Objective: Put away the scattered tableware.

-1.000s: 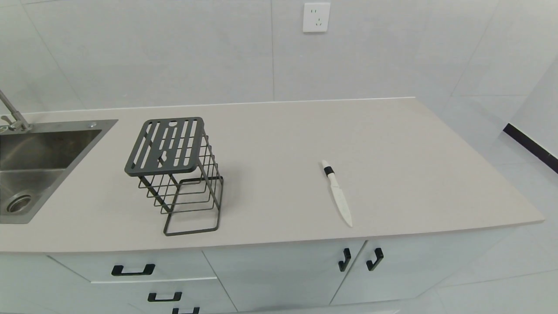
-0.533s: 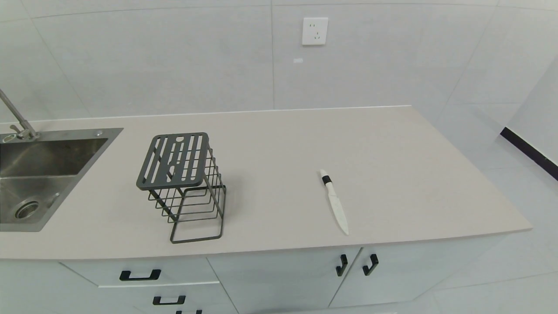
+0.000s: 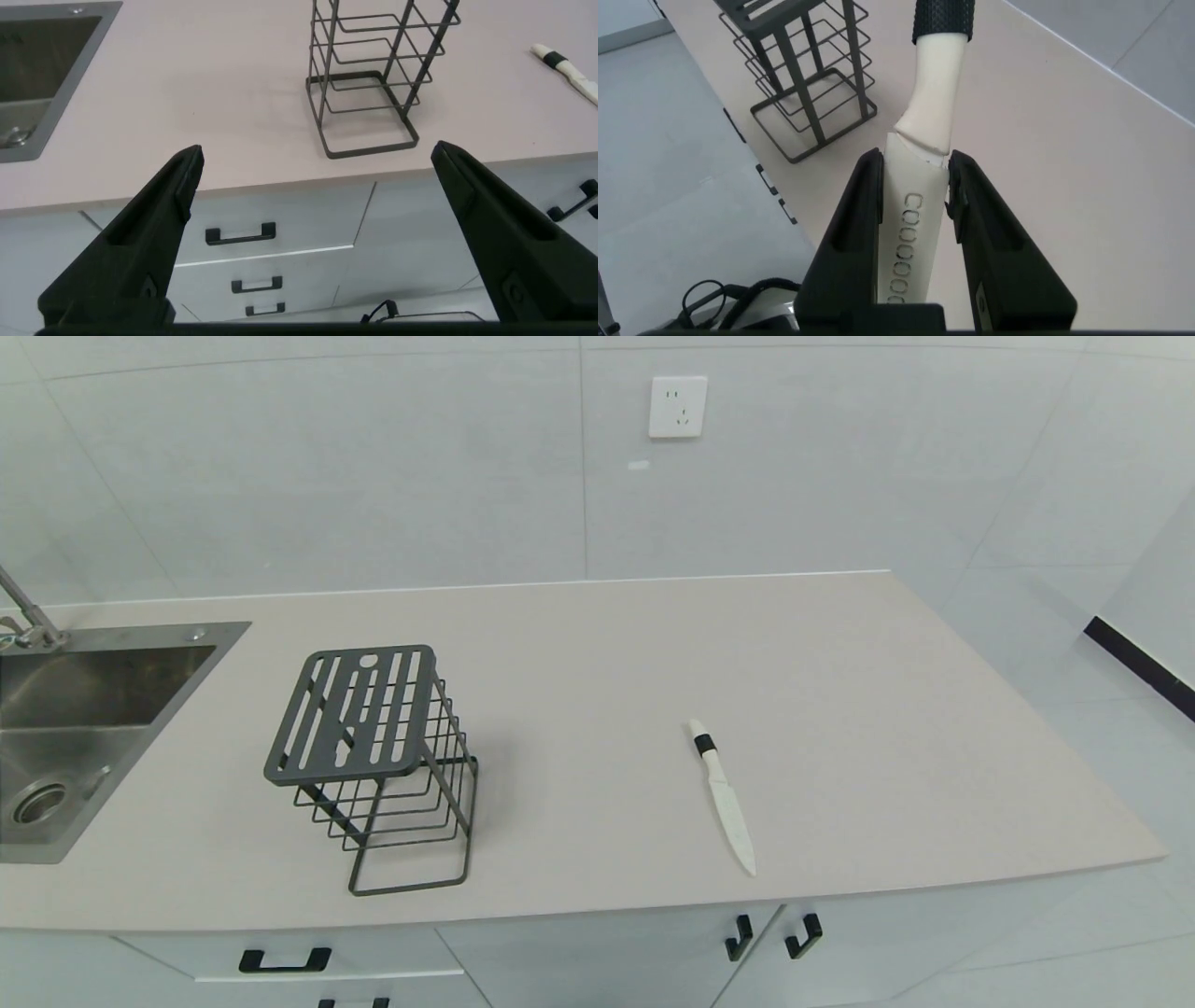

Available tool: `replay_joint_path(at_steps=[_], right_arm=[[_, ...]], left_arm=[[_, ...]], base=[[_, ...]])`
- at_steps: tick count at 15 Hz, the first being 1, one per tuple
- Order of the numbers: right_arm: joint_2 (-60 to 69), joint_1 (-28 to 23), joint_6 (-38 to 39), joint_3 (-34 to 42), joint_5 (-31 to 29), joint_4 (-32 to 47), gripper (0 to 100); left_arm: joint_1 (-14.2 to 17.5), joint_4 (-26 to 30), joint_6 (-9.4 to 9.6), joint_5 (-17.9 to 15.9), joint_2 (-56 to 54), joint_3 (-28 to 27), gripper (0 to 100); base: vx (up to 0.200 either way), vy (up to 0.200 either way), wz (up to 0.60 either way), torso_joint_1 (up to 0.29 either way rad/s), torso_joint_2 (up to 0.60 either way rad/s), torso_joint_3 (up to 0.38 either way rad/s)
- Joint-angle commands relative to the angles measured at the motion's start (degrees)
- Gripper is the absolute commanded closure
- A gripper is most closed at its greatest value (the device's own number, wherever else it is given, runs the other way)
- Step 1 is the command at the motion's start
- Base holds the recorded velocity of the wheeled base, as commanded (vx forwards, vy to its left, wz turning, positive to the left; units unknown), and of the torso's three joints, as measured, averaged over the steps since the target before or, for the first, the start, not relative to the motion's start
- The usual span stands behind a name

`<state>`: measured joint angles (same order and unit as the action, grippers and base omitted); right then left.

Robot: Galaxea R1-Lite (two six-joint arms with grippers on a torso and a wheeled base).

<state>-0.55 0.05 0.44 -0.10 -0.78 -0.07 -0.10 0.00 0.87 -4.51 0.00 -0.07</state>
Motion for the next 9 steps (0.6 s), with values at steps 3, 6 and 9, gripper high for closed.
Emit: replay_joint_path(at_steps=[3,6,9], right_arm=[[-0.07,0.04,0.0,0.01,-0.01,-0.01,0],[-0.07,0.04,0.0,0.01,-0.01,-0.01,0],[-0.07,0.04,0.0,0.01,-0.01,-0.01,0]], left_arm=[[0.01,0.0,0.01,-0.06,0.09,-0.01,0],[0.01,-0.09,0.1,-0.06,0.09,-0.01,0],[0.1,0.0,0.19,-0.06,0.0,-0.01,0]], base=[[0.0,0.0,0.0,0.0,0.0,0.0],[0.067,0.0,0.0,0.001,0.0,0.002],[0.0,0.0,0.0,0.0,0.0,0.0]])
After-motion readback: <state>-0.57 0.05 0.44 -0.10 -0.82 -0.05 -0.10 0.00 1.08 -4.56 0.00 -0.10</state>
